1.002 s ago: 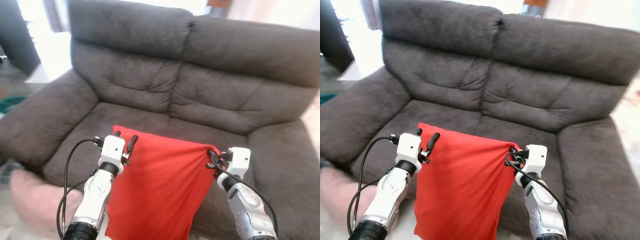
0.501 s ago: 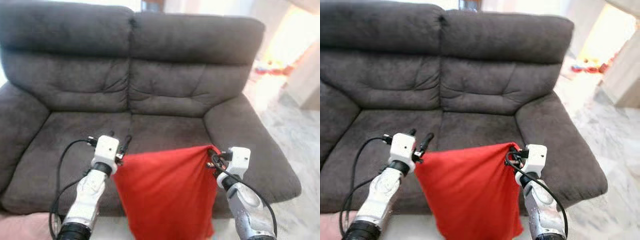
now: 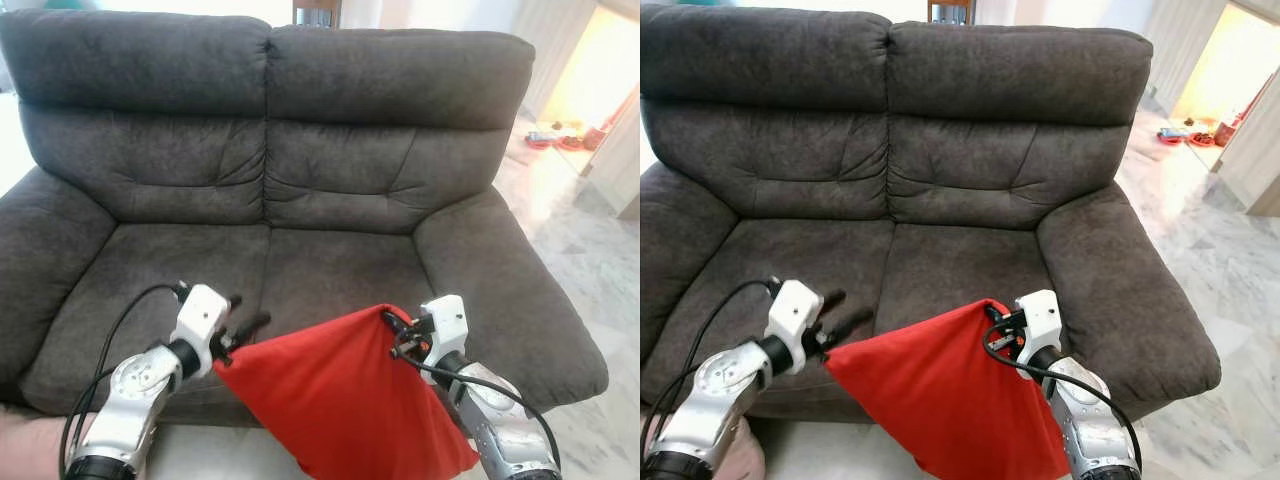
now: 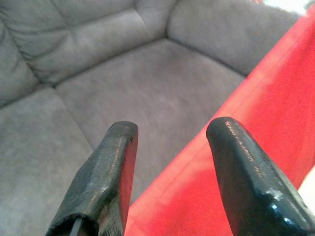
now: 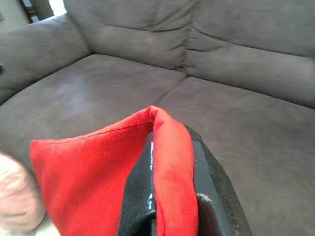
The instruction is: Move the pillow to the sofa from floor
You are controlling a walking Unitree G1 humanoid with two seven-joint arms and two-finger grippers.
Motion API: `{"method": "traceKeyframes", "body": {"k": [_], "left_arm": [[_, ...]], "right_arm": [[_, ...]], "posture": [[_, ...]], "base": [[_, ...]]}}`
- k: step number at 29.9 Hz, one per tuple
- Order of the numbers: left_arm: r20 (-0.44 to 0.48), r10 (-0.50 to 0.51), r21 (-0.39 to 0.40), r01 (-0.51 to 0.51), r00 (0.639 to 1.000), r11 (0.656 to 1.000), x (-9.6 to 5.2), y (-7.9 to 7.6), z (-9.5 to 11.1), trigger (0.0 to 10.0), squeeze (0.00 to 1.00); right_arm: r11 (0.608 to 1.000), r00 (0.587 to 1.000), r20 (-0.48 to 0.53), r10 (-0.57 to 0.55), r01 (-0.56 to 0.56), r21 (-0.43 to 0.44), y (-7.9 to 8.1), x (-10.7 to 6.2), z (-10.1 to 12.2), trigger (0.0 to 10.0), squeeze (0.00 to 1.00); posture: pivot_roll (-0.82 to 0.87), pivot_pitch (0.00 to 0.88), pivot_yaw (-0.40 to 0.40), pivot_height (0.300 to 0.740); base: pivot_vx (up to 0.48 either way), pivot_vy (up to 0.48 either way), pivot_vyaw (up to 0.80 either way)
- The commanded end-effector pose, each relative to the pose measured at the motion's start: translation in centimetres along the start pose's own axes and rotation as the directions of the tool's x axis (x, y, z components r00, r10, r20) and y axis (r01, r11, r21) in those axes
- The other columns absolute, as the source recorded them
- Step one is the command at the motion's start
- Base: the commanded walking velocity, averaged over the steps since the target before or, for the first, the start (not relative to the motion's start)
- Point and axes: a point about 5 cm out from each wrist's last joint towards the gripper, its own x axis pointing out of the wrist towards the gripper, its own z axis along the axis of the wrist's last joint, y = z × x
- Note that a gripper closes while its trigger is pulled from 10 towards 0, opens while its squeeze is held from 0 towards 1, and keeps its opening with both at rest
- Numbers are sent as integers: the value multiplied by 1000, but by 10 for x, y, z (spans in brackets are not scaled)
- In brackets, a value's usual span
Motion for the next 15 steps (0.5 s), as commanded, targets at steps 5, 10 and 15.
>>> {"method": "traceKeyframes", "body": {"k": [5, 10, 15], "left_arm": [[-183, -128, 119, 152, 975, 981, -18, -1, -15, 10000, 0], [-291, -152, 221, 221, 945, 950, -27, 1, -23, 10000, 0], [-408, -172, 274, 300, 897, 914, -32, 0, -36, 10000, 0]], "right_arm": [[969, 984, 40, 175, -165, -183, 6, -3, 32, 10000, 0], [935, 970, -66, 235, -244, -256, 4, -10, 27, 10000, 0], [904, 944, -129, 303, -328, -276, 8, -13, 25, 10000, 0]], "posture": [[126, 0, -58, 738], [124, 0, -57, 738], [122, 0, -55, 738]], "base": [[0, 0, 0], [0, 0, 0], [0, 0, 0]]}}
